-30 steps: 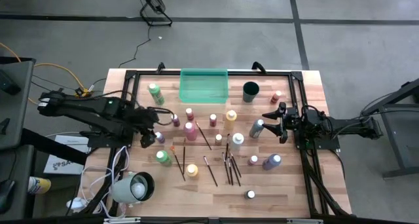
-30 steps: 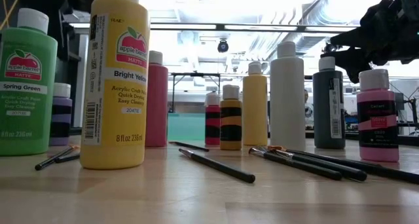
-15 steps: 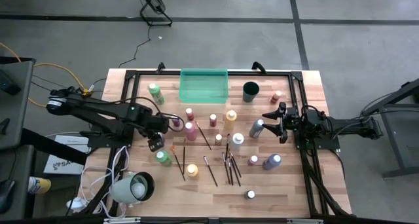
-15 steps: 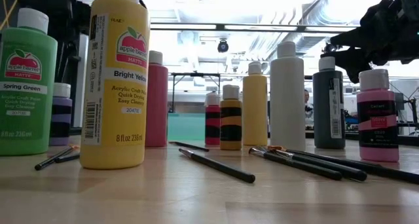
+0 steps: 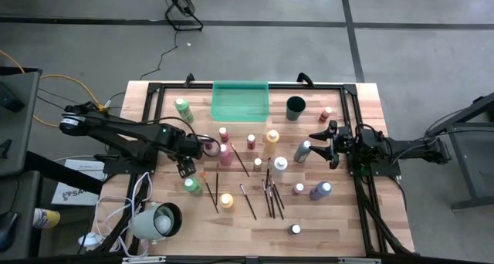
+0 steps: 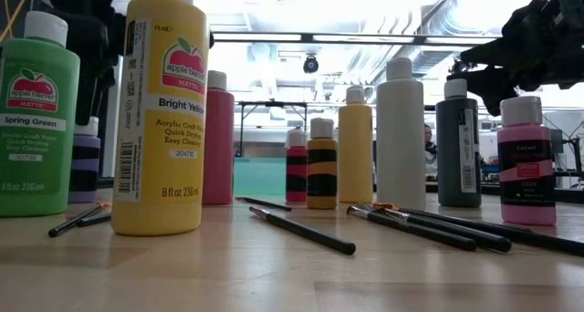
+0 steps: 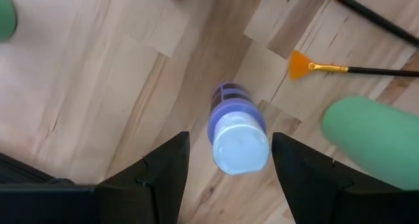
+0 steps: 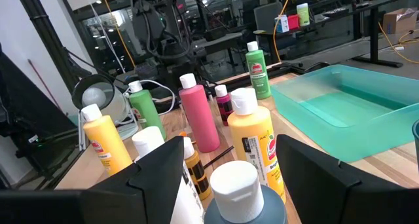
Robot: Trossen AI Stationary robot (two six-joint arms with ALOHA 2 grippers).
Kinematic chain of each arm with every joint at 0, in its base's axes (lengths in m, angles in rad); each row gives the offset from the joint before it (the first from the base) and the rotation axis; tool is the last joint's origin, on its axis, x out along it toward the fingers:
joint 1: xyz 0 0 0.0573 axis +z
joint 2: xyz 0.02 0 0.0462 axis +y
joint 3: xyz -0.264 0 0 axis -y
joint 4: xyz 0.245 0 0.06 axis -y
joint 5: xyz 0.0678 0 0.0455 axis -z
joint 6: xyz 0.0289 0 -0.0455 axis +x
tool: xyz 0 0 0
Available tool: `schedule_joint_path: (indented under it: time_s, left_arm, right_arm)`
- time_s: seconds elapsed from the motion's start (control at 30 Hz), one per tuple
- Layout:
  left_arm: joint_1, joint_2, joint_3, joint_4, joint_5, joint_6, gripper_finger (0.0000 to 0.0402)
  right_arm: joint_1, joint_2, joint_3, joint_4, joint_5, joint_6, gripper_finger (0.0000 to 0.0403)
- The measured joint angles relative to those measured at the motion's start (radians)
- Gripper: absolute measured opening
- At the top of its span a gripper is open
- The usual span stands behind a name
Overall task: Pick & Place Paint Supplies
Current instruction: Put the violet paint bottle into the green bin
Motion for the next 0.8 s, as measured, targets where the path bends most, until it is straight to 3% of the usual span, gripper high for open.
schedule_joint_path:
  time_s: [0.17,0.47,0.67,0.8]
  left_arm:
    - [0.0,0.014,0.0,0.014,0.001,0.024,0.0202]
    - [0.0,0.03,0.003,0.0,0.015,0.042,0.0116]
    - [0.0,0.032,0.017,-0.011,0.033,0.068,0.0114]
    - [0.01,0.032,0.101,-0.046,0.019,0.11,0.0114]
  right_arm:
    - [0.0,0.0,0.0,0.0,0.0,0.0,0.0237]
    - [0.0,0.0,0.0,0.0,0.0,0.0,0.0237]
    - [0.0,0.0,0.0,0.0,0.0,0.0,0.0237]
    - [0.0,0.0,0.0,0.0,0.0,0.0,0.0237]
